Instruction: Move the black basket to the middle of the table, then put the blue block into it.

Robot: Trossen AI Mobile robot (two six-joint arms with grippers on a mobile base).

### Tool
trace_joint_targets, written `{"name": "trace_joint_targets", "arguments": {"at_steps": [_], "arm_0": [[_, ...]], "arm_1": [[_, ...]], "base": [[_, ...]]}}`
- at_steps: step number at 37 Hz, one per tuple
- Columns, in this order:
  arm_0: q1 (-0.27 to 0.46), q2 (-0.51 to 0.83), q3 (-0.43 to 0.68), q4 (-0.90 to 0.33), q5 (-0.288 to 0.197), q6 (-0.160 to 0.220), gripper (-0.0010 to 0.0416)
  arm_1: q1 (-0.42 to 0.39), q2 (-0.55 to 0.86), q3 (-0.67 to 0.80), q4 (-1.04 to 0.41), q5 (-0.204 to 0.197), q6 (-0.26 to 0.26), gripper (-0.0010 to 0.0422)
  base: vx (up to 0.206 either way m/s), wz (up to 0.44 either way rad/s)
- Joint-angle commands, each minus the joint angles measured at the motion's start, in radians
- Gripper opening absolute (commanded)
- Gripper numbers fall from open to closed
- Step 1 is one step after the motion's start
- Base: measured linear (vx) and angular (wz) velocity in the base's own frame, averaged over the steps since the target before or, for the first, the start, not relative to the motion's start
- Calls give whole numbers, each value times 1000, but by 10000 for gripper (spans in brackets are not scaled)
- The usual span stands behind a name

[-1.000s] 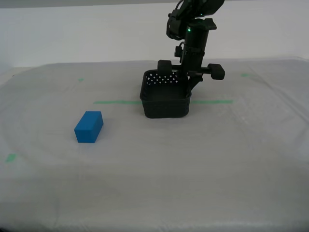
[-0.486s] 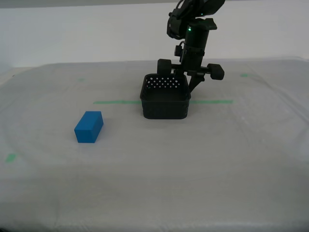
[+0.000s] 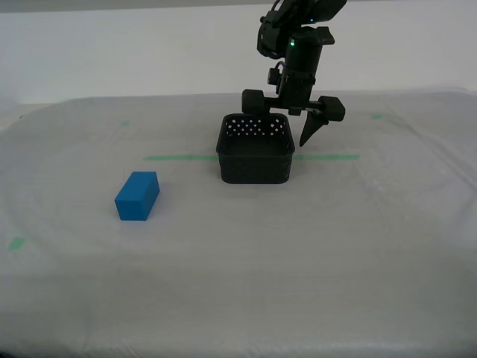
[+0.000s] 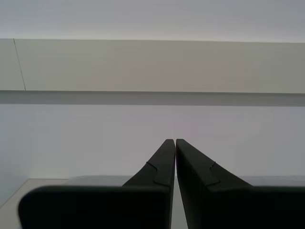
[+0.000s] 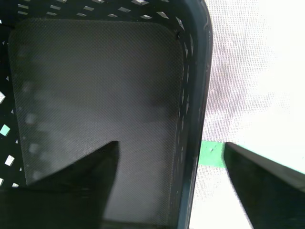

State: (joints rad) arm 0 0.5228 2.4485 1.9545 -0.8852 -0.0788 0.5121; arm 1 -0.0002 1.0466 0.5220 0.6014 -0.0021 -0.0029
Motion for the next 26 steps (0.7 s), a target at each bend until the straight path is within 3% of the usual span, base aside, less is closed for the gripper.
{"name": "trace_joint_targets", "arguments": {"at_steps": [1, 3, 7, 10, 16, 21, 26], "arm_0": [[1, -2, 0, 2, 3, -18, 386], [1, -2, 0, 5, 2, -37, 412], [1, -2, 0, 9, 2, -43, 372], [1, -2, 0, 13, 1, -39, 365], [1, -2, 2, 13, 1, -45, 405], [2, -11, 2, 13, -1, -53, 390], [2, -40, 2, 9, -3, -66, 404]], "arm_1": [[0, 0, 2, 6, -1, 3, 0], [0, 0, 2, 6, -1, 3, 0], [0, 0, 2, 6, -1, 3, 0], [0, 0, 2, 6, -1, 3, 0], [0, 0, 2, 6, -1, 3, 0], [0, 0, 2, 6, -1, 3, 0], [0, 0, 2, 6, -1, 3, 0]], "base": [[0, 0], [0, 0], [0, 0], [0, 0], [0, 0], [0, 0], [0, 0]]}}
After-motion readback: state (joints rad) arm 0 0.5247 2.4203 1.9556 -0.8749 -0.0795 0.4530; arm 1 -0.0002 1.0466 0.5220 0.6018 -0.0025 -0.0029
